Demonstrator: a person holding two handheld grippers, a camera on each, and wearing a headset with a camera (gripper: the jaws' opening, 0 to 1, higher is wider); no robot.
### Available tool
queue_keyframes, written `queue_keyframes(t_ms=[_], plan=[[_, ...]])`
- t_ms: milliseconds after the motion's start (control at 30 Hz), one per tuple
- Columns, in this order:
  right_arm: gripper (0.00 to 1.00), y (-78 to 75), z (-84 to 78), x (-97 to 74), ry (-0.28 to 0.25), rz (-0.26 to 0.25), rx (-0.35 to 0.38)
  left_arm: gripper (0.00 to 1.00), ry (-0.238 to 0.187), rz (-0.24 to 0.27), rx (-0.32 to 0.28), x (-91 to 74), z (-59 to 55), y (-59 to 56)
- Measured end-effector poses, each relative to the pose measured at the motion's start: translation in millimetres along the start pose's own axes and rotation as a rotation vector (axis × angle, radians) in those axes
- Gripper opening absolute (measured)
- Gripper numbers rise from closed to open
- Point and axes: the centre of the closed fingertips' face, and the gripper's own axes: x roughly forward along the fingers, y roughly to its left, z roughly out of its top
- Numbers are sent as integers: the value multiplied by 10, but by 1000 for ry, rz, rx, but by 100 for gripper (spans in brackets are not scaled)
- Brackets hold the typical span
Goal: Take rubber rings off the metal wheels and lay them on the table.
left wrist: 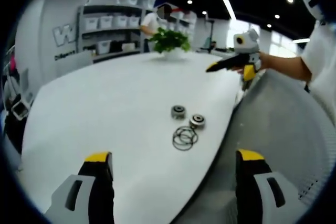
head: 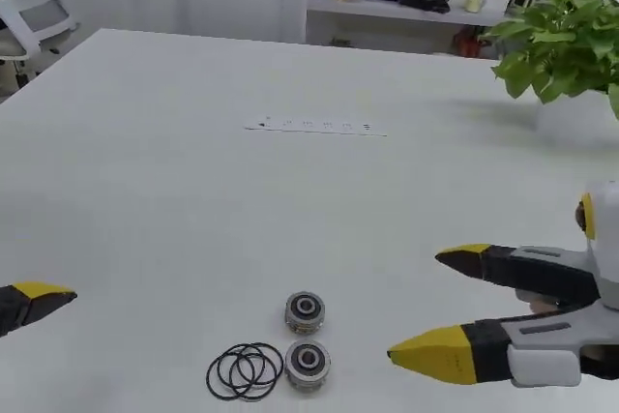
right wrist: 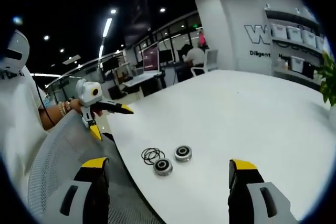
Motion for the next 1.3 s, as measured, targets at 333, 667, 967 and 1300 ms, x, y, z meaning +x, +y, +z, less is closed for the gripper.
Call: queue_keyframes(t_ms=[333,667,967,1300], plan=[[99,-9,-429,-65,115,-56,39,100,16,-46,17,-8,9,-147],[99,88,-670,-88,234,-67,5,98,30,-65,26,5,-7,-232],[98,88,-774,-104,280,-75,22,97,29,-80,42,13,-13,-258],[96,69,-817,-127,289,-96,57,97,34,-92,71,19,-13,-293]])
